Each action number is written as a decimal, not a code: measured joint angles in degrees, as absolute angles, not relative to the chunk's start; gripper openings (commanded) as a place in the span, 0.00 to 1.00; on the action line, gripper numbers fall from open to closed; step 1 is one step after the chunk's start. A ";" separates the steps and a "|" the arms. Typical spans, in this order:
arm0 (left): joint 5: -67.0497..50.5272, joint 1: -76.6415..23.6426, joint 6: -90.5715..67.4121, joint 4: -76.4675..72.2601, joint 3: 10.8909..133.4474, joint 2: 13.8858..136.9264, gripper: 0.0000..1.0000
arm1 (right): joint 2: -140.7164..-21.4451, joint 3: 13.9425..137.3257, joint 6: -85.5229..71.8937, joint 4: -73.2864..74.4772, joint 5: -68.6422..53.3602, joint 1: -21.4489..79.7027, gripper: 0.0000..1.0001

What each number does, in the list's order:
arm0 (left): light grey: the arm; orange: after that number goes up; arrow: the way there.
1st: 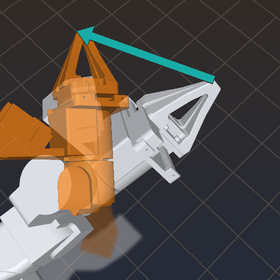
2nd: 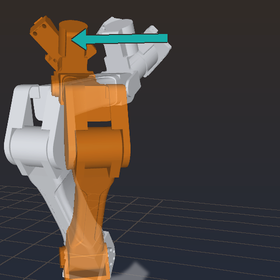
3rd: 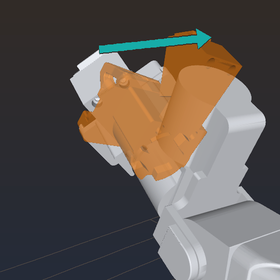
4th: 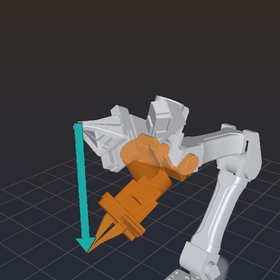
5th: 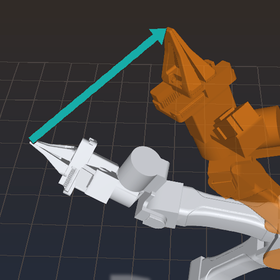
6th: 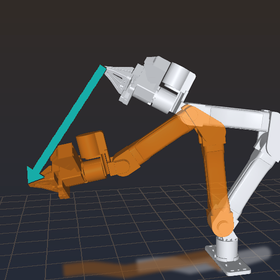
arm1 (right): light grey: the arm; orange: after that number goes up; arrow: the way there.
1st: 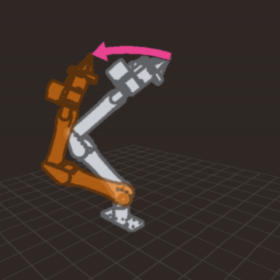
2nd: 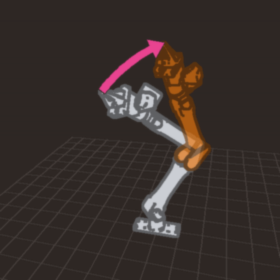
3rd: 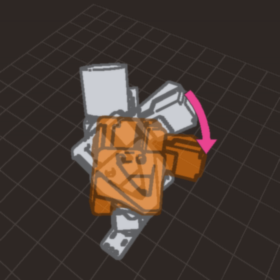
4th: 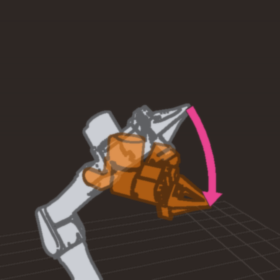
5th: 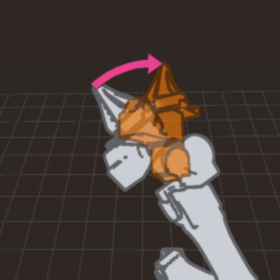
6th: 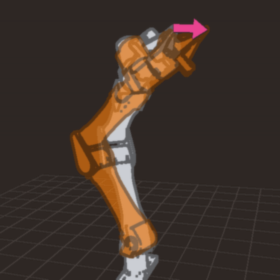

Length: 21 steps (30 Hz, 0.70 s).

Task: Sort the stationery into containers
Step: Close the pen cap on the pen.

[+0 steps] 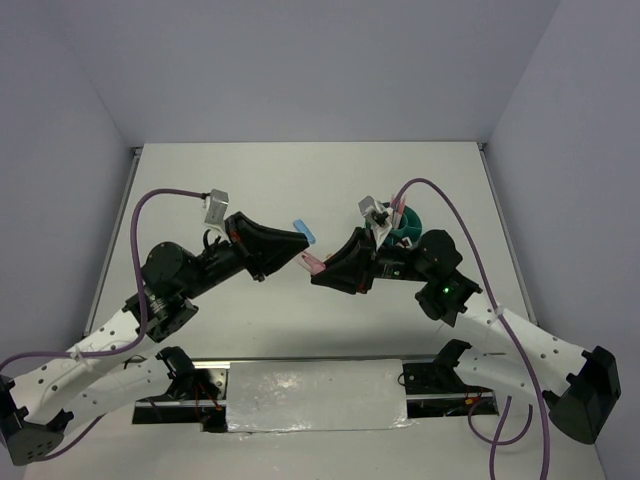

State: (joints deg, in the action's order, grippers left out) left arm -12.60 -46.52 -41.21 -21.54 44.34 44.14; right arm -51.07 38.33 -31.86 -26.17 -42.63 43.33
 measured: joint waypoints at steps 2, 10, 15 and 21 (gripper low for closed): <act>-12.45 -46.63 -41.98 -21.76 43.90 44.16 0.00 | -51.11 38.37 -31.83 -26.44 -42.68 43.35 0.03; -10.76 -46.35 -42.22 -23.70 43.66 44.07 0.00 | -54.94 42.63 -31.70 -26.55 -43.20 43.70 0.03; -9.50 -46.28 -43.24 -28.40 40.86 43.11 0.00 | -59.90 50.24 -30.79 -24.36 -44.66 43.97 0.03; -4.19 -45.06 -43.99 -36.60 37.32 41.74 0.00 | -69.43 63.09 -30.65 -17.89 -50.68 43.81 0.02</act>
State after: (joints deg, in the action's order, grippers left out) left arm -4.19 -45.06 -43.99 -36.60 37.32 41.74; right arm -69.43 63.09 -30.65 -17.89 -50.68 43.81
